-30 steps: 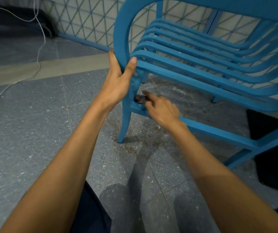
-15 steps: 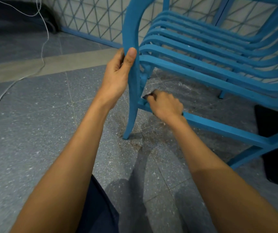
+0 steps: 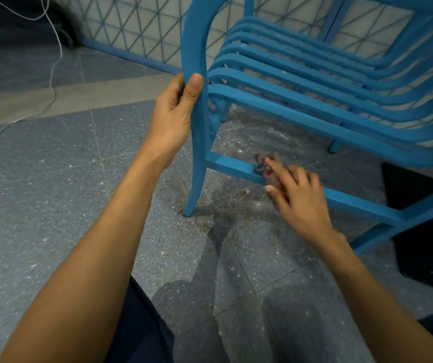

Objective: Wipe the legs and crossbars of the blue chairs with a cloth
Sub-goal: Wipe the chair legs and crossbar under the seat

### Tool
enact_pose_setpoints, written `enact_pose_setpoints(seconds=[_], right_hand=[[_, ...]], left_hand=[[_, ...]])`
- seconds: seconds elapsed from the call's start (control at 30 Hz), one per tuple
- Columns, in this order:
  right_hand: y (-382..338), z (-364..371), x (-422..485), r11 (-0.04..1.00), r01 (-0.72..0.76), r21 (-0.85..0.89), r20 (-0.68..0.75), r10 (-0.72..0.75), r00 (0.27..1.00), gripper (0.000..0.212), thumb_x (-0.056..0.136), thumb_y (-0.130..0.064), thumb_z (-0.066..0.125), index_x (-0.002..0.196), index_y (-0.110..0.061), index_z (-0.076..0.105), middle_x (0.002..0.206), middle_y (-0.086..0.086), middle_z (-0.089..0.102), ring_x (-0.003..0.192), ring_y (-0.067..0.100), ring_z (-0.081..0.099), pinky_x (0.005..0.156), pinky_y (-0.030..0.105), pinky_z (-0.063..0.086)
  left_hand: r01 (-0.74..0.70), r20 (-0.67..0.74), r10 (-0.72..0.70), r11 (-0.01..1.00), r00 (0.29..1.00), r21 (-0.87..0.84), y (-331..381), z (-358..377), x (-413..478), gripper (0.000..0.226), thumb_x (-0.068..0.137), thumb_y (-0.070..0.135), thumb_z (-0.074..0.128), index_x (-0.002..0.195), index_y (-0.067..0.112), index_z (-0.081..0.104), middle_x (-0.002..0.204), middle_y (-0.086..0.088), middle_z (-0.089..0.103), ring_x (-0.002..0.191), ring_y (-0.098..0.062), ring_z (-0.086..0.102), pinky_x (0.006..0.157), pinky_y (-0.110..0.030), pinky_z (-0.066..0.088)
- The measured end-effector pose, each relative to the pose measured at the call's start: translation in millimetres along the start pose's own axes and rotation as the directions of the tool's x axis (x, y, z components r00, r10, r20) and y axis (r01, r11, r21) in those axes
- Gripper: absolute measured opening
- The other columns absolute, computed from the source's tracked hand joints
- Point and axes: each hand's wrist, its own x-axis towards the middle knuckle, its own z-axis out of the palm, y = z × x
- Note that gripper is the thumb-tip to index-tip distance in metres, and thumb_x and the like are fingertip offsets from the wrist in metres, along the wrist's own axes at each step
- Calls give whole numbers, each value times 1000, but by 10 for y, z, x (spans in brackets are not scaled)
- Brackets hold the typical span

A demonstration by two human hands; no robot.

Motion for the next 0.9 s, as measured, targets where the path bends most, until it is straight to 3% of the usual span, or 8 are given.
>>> enact_pose_setpoints(seconds=[0.13,0.27,0.33,0.4,0.47,0.6,0.77,0.9], right_hand=[[-255,-49,307,978,-77,196,60,66,996,50,100,-48,33,147,-33,31,132,11,49,117,33,44,100,43,35],[-997,215,578,983,-3,183,67,-10,998,52,100,-46,30,150,-37,17,134,9,43,117,34,39,101,46,30],[-1009,253,520,981,19,194,30,-26,999,55,99,-41,36,150,-39,14,134,5,42,114,32,38,101,48,31],[-763,226,339,985,123,121,0,-124,992,59,97,-36,45,149,-42,16,138,2,39,117,30,36,103,49,32],[-406,179,163,988,138,68,-15,-137,990,62,95,-34,50,148,-45,19,139,2,40,120,30,35,103,49,31],[180,12,-100,999,-53,15,-28,53,998,64,92,-33,53,147,-42,22,131,5,45,116,31,41,101,48,34],[-283,13,47,906,-414,-86,29,418,908,65,84,-15,57,142,-25,29,132,14,35,125,42,32,111,63,17],[-984,193,359,983,-182,0,58,181,982,60,89,-20,54,143,-24,29,133,15,38,124,42,33,108,65,18]], left_hand=[[-16,-3,16,1000,1000,-26,24,23,-35,25,101,25,39,112,8,55,92,11,64,83,9,62,73,-8,46],[-26,-44,25,1000,999,-15,-16,48,-57,28,101,25,39,112,3,54,77,16,67,74,6,62,66,-10,47],[-19,-71,24,997,997,68,-162,49,-93,36,99,38,42,113,7,54,93,15,67,85,2,61,73,-17,50],[32,-99,-9,970,995,241,-358,38,-146,52,90,56,45,122,15,50,116,1,55,100,-8,56,91,-32,50],[129,-108,-95,919,990,372,-519,32,-205,59,86,60,49,128,19,45,117,-1,42,105,-15,51,98,-40,45],[133,3,-185,715,983,687,-679,75,-350,61,88,62,44,126,15,41,115,-6,40,110,-31,48,100,-56,36],[121,-20,-182,567,983,815,-695,88,-401,49,95,49,41,122,8,44,121,-14,49,112,-36,51,100,-55,33],[93,-43,-114,484,993,870,-697,135,-389,45,96,45,39,120,7,45,121,-14,52,115,-34,51,104,-54,23]])
